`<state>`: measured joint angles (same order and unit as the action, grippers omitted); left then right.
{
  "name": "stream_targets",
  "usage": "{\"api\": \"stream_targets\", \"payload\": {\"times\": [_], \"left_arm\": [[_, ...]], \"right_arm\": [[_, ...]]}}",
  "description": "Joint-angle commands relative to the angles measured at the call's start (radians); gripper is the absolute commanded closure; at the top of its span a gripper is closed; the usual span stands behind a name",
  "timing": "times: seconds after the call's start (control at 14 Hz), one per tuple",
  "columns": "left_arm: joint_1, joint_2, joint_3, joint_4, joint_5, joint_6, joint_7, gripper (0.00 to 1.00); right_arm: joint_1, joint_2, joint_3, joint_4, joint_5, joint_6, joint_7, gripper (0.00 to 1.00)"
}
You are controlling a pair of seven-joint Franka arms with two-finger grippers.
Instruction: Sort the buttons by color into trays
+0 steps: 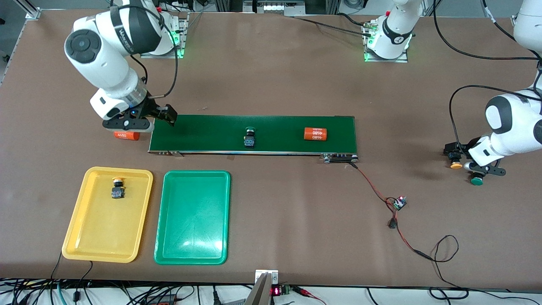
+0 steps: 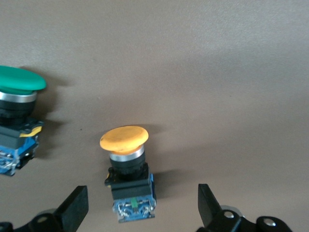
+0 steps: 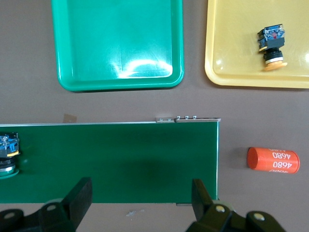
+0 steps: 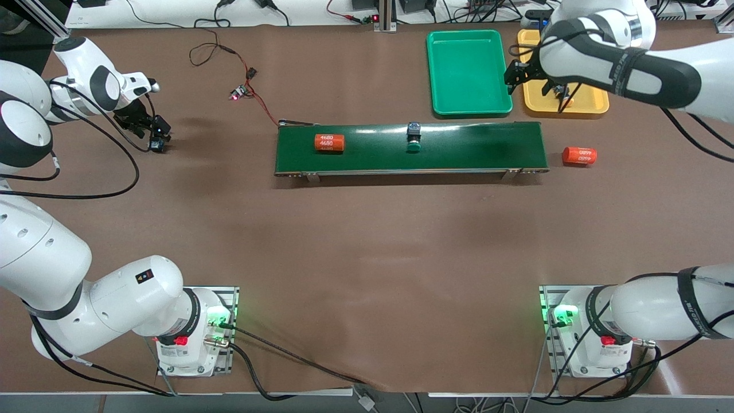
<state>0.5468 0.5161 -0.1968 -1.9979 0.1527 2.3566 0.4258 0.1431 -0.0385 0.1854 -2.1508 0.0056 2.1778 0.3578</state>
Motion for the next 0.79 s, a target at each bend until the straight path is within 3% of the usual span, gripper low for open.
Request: {"api": "stream_targets", "payload": {"times": [0.0,0.22,0.29,0.36,0.43,0.65,0.72], "left_arm": [[-0.008,0.018,0.019,0.010,0.027,0.026,-0.012,0.00],[-0.008,0.022,0.028,0.005,0.027,0.024,0.025,0.01],[-0.008,0.021,0.028,0.005,0.027,0.020,0.025,0.11],[-0.008,0.021,0.028,0.005,0.025,0.020,0.024,0.39],[-0.007,0.021,0.028,0.001,0.025,0.020,0.019,0.56],[-0.007,0.019,0.028,-0.002,0.027,0.024,0.025,0.94],[-0.007,0.016,0.028,-0.008,0.027,0.024,0.025,0.99]], "right_arm": [[-0.002,-0.115,0.005,-0.127,0.020,0.074,-0.025,0.08],[-0.002,-0.152,0.006,-0.178,0.085,0.103,-0.030,0.08],[-0.002,-0.152,0.011,-0.181,0.093,0.103,-0.028,0.08],[-0.002,-0.152,0.028,-0.185,0.109,0.105,-0.028,0.08],[-0.002,-0.152,0.034,-0.193,0.152,0.112,-0.027,0.08],[0.000,-0.129,0.071,-0.199,0.177,0.180,-0.004,0.08],[0.001,-0.113,0.074,-0.199,0.178,0.200,0.015,0.08]]}}
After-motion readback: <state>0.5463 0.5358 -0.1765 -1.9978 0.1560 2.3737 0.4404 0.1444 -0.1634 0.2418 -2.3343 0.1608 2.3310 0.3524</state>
